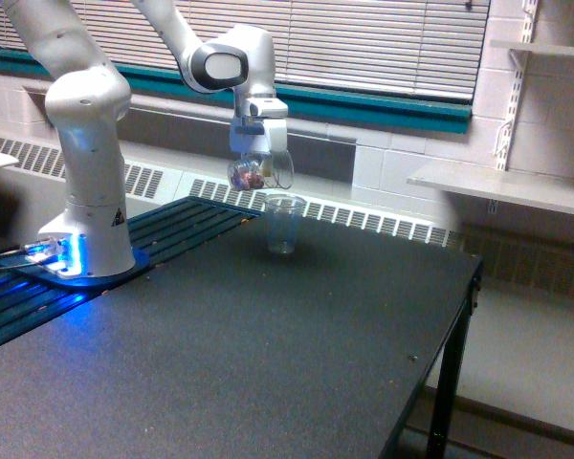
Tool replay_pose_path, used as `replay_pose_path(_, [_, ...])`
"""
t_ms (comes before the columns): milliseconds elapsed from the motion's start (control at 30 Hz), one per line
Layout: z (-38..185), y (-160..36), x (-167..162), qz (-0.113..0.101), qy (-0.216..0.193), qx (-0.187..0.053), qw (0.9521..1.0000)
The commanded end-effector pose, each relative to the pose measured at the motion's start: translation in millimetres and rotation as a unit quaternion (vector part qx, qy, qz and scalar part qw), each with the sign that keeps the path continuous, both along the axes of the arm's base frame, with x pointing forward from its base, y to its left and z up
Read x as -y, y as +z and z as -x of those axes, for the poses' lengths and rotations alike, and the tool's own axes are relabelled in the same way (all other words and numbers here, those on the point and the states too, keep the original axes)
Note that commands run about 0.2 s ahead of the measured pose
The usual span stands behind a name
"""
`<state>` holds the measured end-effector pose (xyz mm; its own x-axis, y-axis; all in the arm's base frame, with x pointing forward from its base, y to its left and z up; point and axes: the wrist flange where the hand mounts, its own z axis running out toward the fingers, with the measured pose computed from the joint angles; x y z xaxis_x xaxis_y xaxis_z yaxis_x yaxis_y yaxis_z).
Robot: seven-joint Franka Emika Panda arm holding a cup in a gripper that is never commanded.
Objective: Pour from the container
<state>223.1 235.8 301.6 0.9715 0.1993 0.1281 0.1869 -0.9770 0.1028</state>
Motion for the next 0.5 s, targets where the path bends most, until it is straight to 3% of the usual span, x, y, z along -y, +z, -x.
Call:
replay_pose_path(33, [2.6, -6.8, 2.5, 0.021, 0.015, -0.016, 0.9996])
replay_pose_path(500, [-2.8, -12.0, -7.0, 0.052, 0.039, -0.039, 0.9971])
